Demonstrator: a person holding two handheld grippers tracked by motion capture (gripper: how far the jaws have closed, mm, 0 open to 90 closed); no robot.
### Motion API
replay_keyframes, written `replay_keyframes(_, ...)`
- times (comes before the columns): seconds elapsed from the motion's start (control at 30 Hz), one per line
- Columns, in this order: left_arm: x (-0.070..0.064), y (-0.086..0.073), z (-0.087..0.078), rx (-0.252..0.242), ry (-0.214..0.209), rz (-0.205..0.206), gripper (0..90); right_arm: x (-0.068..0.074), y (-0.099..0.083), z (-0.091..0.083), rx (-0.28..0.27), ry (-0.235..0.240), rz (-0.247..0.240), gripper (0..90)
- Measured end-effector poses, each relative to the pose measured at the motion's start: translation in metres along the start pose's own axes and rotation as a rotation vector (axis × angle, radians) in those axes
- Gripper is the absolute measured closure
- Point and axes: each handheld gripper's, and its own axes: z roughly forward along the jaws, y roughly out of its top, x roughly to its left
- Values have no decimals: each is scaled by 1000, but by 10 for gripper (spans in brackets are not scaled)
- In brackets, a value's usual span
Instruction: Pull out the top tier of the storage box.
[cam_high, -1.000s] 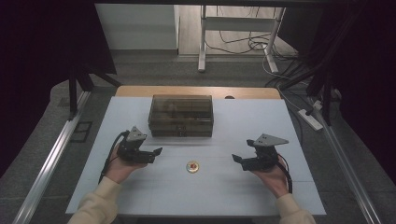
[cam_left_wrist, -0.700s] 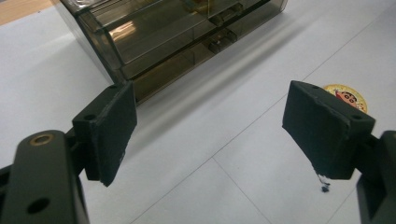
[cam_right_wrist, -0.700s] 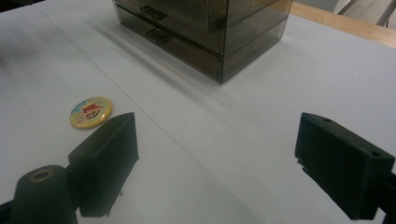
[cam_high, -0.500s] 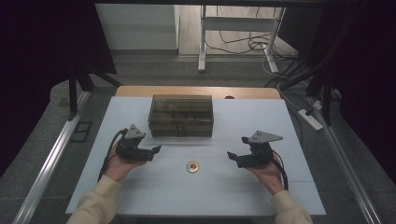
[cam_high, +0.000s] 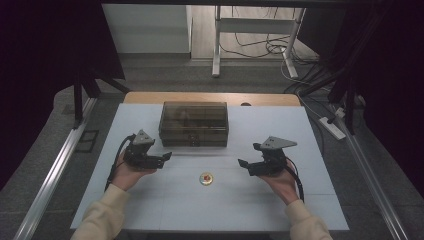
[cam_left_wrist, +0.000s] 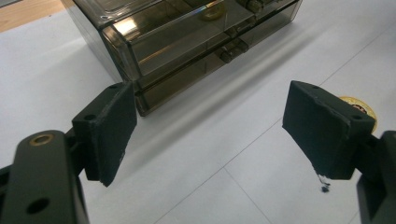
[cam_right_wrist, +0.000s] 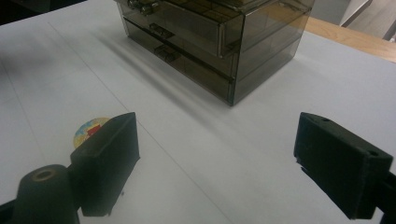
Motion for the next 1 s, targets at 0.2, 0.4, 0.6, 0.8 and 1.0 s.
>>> replay_keyframes(0.2, 3, 1, 0, -3, 3, -4, 183, 0, 3, 5, -3, 12, 13, 140)
replay_keyframes(0.4, 4, 6, 6, 1, 2, 6, 183, 2, 8, 11, -2, 20, 6, 141)
replay_keyframes(0.6, 7, 8, 9, 3, 3, -2, 183, 1, 11, 17, 0, 24, 5, 144)
replay_keyframes(0.8, 10, 9, 11, 4, 3, -10, 183, 3, 15, 22, -6, 45, 10, 146)
replay_keyframes(1.0, 13, 10, 14, 6, 3, -17, 185, 6, 21, 28, -8, 53, -8, 148)
